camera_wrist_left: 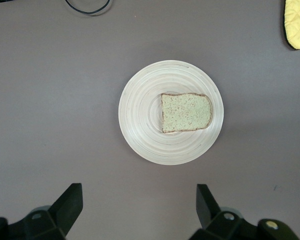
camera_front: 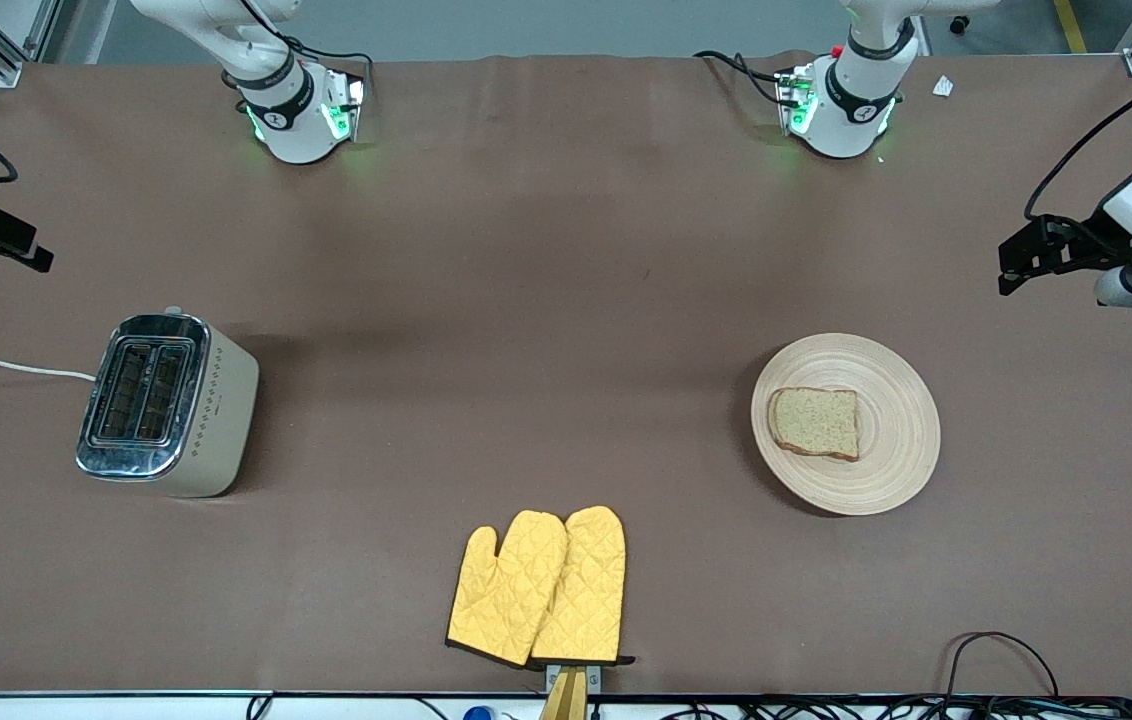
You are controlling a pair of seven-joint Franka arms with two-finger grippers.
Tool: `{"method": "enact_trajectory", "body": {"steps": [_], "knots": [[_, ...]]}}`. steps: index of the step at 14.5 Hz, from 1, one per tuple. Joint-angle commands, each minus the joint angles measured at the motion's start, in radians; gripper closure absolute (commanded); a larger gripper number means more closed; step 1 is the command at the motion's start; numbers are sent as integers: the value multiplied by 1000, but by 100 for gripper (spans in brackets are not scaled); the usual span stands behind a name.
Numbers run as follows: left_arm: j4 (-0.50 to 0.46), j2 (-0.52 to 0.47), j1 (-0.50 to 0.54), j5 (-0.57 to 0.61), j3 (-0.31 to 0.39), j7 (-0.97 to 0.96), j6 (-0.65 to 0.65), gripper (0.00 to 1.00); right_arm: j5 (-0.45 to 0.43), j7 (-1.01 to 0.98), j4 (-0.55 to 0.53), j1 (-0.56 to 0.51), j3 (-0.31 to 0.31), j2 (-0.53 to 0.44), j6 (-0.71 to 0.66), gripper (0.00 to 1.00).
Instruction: Move plate and put bread in toaster
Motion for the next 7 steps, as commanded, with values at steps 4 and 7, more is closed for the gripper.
{"method": "enact_trajectory", "body": {"steps": [4, 7], "knots": [[12, 0, 3, 0, 6, -10, -14, 0, -36, -1, -14, -8, 12, -11, 10, 0], [-1, 21, 52, -3, 17, 69, -60, 0, -34, -1, -19, -8, 12, -8, 0, 0]]}}
